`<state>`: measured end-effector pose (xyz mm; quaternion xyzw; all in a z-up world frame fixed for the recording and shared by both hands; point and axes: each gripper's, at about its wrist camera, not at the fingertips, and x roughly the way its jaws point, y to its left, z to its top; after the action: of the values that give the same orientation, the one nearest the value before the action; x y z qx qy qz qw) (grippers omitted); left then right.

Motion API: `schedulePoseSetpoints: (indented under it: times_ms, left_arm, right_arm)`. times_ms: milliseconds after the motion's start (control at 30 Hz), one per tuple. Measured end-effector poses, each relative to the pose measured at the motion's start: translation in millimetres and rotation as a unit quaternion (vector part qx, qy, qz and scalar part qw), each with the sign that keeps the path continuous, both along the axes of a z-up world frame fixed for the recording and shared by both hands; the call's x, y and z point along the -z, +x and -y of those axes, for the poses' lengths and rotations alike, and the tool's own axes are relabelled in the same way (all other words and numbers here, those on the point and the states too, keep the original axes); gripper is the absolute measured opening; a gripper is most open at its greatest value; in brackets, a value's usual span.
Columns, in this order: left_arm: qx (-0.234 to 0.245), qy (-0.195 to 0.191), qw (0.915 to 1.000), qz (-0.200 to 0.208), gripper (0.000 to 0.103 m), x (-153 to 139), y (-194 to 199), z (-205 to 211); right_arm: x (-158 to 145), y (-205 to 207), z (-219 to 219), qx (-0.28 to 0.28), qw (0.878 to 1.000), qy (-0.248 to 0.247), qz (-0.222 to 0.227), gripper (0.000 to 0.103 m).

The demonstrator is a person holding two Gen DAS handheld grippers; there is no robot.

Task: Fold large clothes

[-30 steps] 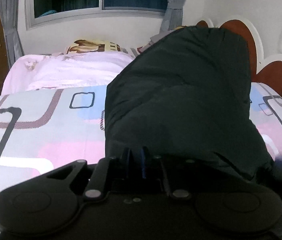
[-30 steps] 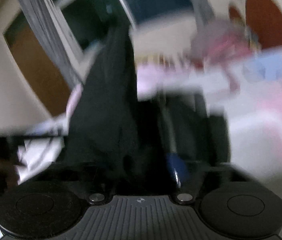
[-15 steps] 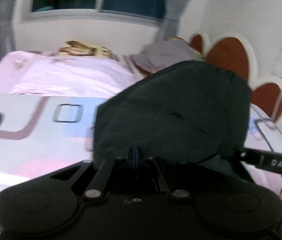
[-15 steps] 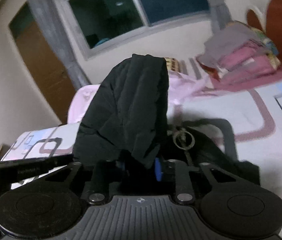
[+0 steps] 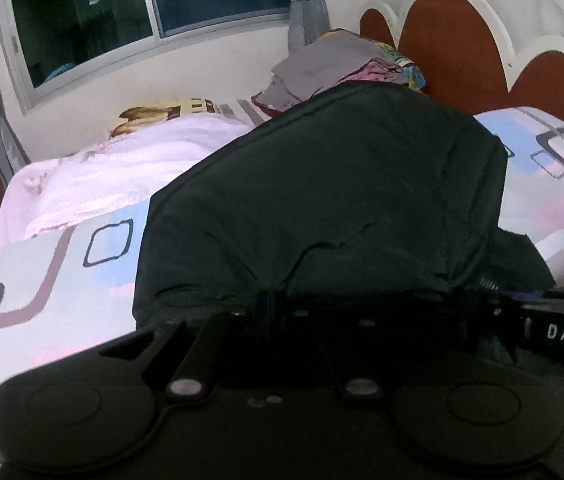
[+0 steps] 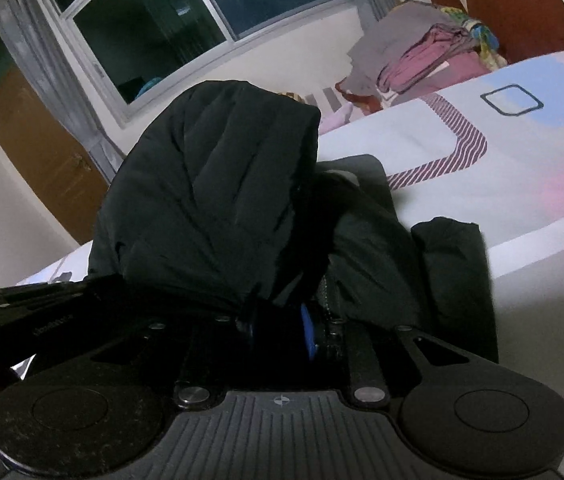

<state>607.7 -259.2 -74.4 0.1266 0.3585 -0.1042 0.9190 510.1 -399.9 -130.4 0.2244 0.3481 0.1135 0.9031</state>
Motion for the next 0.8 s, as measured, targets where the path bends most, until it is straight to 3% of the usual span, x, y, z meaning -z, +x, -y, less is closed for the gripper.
schedulePoseSetpoints:
  times_ms: [133,300,433,467,533,667,800]
  left_arm:
    - [0.007,0.007,0.9999,0.003,0.0,-4.9,-0.8,-2.1]
    - [0.013,0.01,0.9999,0.002,0.0,-7.9,-1.3,-6.4]
    - [0.019,0.005,0.9998,-0.004,0.0,-20.3,0.7,-7.4]
    - [0.016,-0.013,0.9998,-0.002,0.0,-27.7,4.1,-12.1]
    - [-0.012,-0.038,0.9992,0.008,0.01,-37.1,16.9,-21.9]
    - [-0.049,-0.059,0.9969,-0.014,0.025,-22.9,49.7,-32.9]
    - [-0.047,-0.03,0.9982,-0.022,0.025,-1.5,58.4,-15.5]
  right_arm:
    - [-30.1,-8.3,-4.8,0.012,0.999,-0.048,0.014,0.021]
    - [-79.0,-17.7,-0.4,0.052,0.991,-0.088,0.091,0.021]
    - [-101.1,9.1,-28.2,-0.011,0.987,-0.109,0.118,0.021]
    - [-99.5,18.6,-37.0,-0.023,0.986,-0.12,0.116,0.021]
    - [-86.2,40.7,-54.1,-0.042,0.984,-0.147,0.095,0.021]
    - [-41.4,70.1,-68.4,-0.06,0.977,-0.199,0.039,0.02]
    - [-8.7,76.2,-50.0,-0.045,0.988,-0.148,0.014,0.02]
